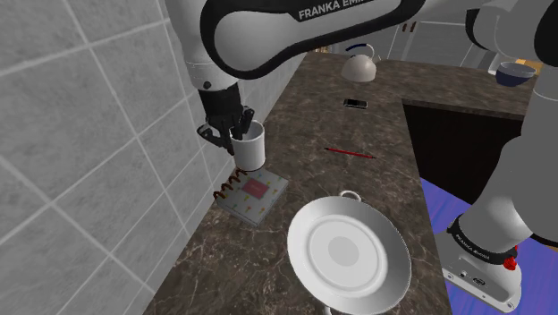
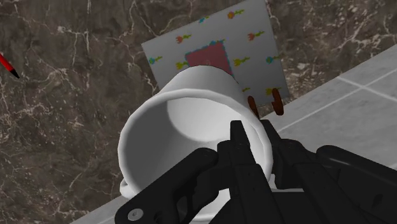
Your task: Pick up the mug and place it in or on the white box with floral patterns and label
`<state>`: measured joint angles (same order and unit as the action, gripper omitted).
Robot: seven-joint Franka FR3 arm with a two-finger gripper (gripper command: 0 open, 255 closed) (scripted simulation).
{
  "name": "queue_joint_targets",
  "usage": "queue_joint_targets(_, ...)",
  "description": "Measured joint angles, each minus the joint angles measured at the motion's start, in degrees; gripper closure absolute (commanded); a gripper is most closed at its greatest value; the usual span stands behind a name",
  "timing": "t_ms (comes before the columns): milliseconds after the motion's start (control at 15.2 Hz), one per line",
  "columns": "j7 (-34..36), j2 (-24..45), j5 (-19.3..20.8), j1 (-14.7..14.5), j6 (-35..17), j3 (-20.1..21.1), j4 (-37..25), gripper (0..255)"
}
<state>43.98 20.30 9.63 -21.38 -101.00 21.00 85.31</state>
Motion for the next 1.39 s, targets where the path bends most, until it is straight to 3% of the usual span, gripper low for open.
queue_joint_targets(858, 1.1, 1.7, 1.0, 0.2, -9.4, -0.4, 7.9, 255)
queue_joint_targets(1320, 1.1, 2.1, 1.1, 0.2, -10.2, -0.5, 8.2, 255)
queue_joint_targets(1386, 1.1, 2.1, 1.1, 0.2, -10.2, -0.5, 8.2, 0)
